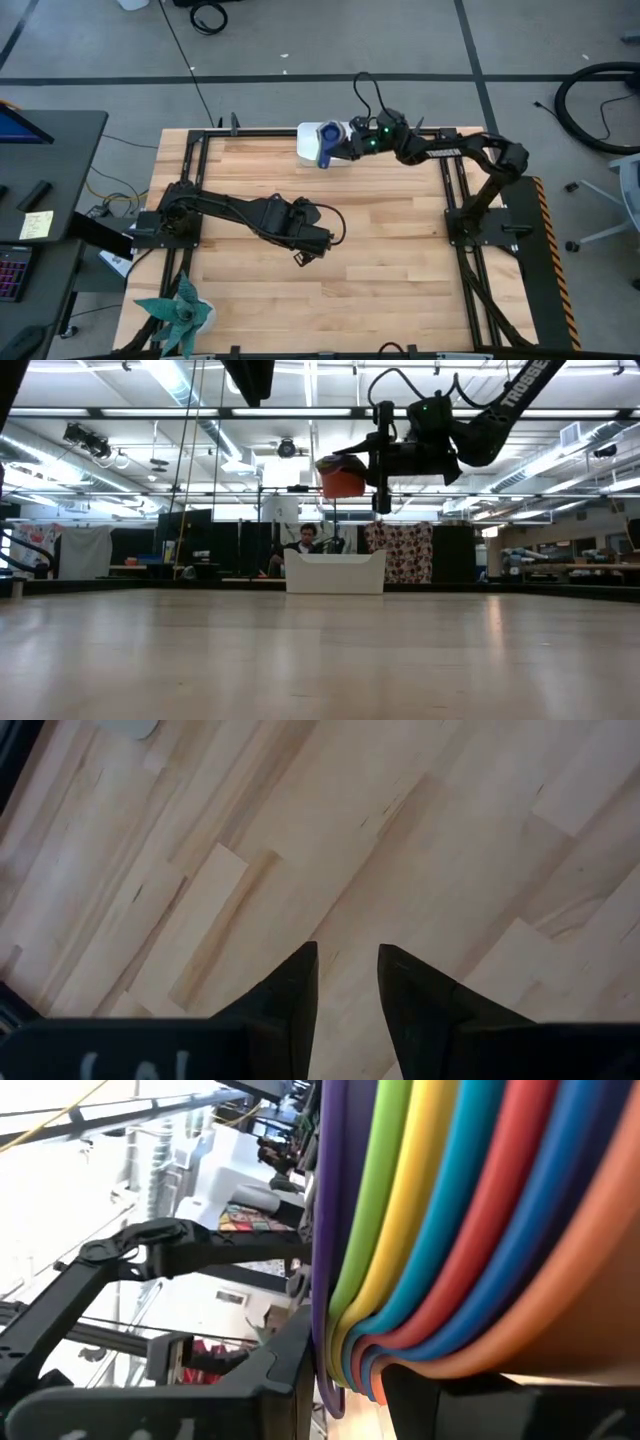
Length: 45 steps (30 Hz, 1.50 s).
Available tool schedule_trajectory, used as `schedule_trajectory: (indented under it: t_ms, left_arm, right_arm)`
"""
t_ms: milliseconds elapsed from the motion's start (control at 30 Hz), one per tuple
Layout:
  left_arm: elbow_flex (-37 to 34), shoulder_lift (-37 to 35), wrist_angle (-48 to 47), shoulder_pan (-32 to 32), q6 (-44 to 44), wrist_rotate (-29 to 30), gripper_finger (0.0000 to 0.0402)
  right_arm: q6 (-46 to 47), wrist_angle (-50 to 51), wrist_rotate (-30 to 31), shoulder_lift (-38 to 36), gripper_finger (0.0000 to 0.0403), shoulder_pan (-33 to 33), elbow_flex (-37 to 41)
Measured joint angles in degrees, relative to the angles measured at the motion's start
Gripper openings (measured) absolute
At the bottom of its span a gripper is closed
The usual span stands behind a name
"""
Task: Nest measuring cups in basket
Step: Put the stacked measuring cups into the white bin
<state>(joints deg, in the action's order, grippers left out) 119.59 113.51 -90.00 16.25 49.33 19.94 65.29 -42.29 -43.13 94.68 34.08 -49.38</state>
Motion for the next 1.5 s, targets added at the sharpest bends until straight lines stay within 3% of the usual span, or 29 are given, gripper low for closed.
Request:
schedule_trajectory:
  t_ms: [400,600,1100,1367,1500]
  left_arm:
    - [0.0,0.0,0.0,-0.1,-0.3,1.0,0.0112]
    - [0.0,0.0,0.0,-0.1,-0.3,1.0,0.0112]
    - [0.0,0.0,0.0,-0.1,-0.5,0.9,0.0112]
    - [0.0,0.0,0.0,-0.1,-1.0,3.2,0.0112]
    - [0.0,-0.4,0.0,-0.1,0.1,3.9,0.0112]
  right_arm:
    - [8.2,-9.3,-3.1,15.6,0.0095,0.5,-9.3]
    - [13.3,-8.8,-0.6,20.7,0.0095,0.6,-13.5]
    - [24.8,-12.0,-0.9,21.0,0.0095,-1.5,-14.5]
    - [22.8,-12.0,-10.3,21.0,0.0095,-2.4,-14.5]
    - [20.8,-12.0,-12.1,21.0,0.0095,-2.4,-14.5]
